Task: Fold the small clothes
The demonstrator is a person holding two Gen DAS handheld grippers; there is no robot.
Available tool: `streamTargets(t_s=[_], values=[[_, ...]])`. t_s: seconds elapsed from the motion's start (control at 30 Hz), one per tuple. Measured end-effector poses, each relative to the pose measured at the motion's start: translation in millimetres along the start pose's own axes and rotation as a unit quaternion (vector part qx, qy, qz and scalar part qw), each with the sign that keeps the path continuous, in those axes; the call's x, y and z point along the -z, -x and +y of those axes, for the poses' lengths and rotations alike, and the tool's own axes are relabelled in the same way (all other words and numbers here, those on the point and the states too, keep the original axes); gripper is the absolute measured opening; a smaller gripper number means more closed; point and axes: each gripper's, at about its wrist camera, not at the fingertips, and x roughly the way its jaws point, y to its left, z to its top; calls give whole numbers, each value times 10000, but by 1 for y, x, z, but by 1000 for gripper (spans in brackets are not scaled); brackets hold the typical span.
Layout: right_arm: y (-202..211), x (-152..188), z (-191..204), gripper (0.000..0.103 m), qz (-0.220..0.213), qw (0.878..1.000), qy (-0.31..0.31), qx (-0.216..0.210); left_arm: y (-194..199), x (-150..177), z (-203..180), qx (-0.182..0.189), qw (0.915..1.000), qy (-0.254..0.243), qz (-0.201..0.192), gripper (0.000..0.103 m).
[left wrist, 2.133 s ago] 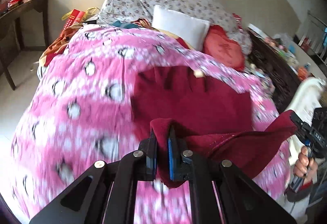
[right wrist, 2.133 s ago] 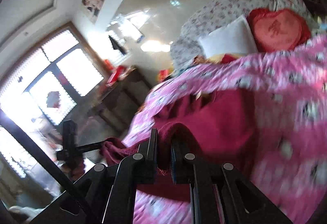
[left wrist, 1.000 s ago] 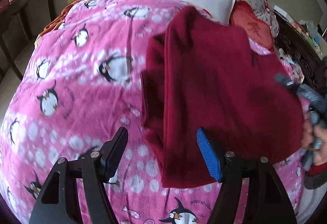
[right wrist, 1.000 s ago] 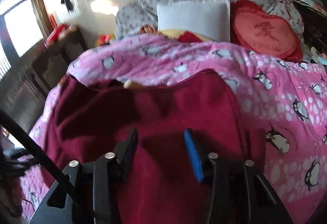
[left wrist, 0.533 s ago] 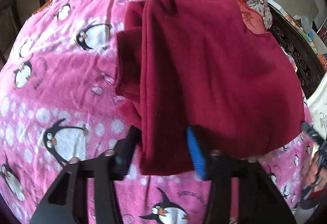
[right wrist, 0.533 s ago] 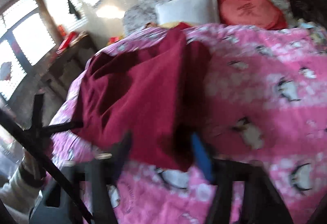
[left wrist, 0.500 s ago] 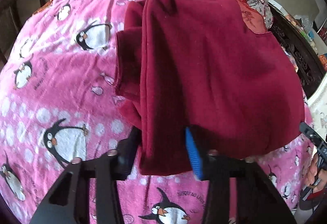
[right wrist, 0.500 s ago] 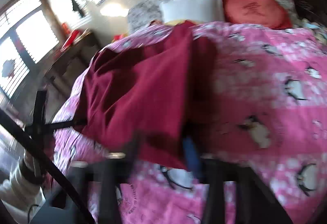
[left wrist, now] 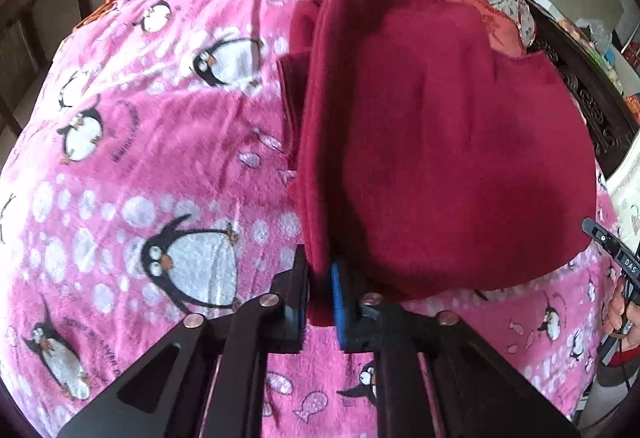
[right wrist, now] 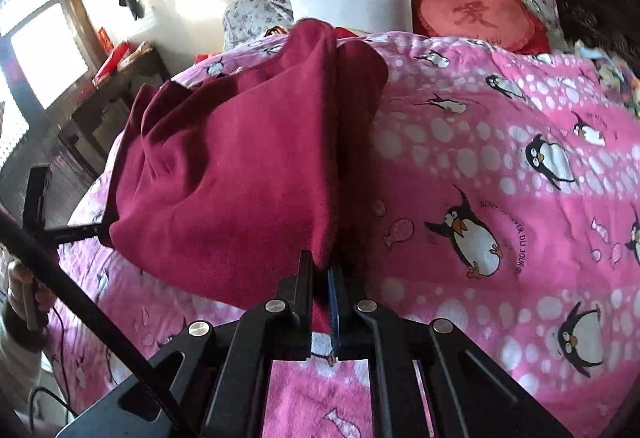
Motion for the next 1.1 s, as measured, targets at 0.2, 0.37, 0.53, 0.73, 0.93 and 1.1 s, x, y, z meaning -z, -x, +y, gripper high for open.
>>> streamTargets(t_s=[0.2, 0.37, 0.53, 0.73, 0.93, 1.1], values=[[44, -33, 31, 47, -829, 9958, 399, 22, 55, -21, -10, -514, 9946, -204, -883, 54], [8, -86, 54, 77, -1190, 9877, 559, 852, 36, -69, -36, -826, 9913, -189, -1007, 58], [-59, -141, 37, 61, -641, 9903, 357, 1182, -4, -115, -44, -1476, 9830, -143, -1087, 58], [-67, -151, 27, 7, -760, 9846, 643, 1439, -27, -148, -18, -1515, 9836, 259, -941, 31], [-103, -152, 4, 7, -421, 9825, 364, 1777, -39, -148, -16, -1675, 9792, 270, -1114, 33], [-67, -145, 9, 43, -646, 9857, 161, 1550, -12, -132, -27, -1830, 9739, 48, -1342, 49]])
